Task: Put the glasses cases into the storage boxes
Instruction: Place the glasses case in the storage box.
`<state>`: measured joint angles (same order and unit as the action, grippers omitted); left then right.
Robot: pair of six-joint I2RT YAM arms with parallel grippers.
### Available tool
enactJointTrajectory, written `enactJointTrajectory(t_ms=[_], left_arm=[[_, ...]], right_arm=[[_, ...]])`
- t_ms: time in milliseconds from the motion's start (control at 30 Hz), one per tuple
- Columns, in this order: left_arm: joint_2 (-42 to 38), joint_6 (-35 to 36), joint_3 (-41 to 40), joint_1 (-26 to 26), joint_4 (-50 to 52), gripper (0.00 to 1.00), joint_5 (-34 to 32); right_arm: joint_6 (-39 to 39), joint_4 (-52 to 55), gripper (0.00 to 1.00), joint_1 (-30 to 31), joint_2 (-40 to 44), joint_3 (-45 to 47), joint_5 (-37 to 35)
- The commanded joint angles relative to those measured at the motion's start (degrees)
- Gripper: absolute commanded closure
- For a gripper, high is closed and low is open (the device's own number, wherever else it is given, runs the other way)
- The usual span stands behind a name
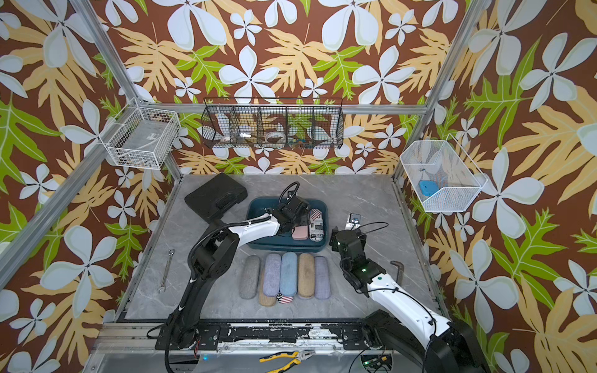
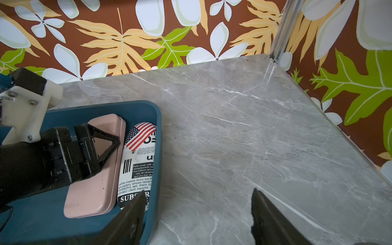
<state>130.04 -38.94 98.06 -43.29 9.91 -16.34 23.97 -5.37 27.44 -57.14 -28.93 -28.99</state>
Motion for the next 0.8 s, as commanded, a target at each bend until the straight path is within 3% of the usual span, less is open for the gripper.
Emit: enactJointTrajectory(t_ms=[0, 167, 400, 767], left_arm=[[-1.34, -0.01, -0.53, 0.13, -0.98, 0.23, -0.08], [-3.65, 0.94, -1.59, 0.13, -1.45, 0.16, 1.26], [-8.13, 1.28, -3.79, 0.13, -2.05, 0.13, 3.06], [-28.27, 1.28, -21.99, 0.05, -6.91, 0.14, 2.74]], right_arm=[[0.71, -0.49, 0.23, 0.09, 0.02, -0.12, -0.83], [0.90, -0.43, 0.23, 0.09, -0.16, -0.20, -0.84], [1.05, -0.46, 0.23, 0.07, -0.25, -0.39, -0.72], [0.82, -1.36, 0.23, 0.08, -1.52, -0.78, -0.40]])
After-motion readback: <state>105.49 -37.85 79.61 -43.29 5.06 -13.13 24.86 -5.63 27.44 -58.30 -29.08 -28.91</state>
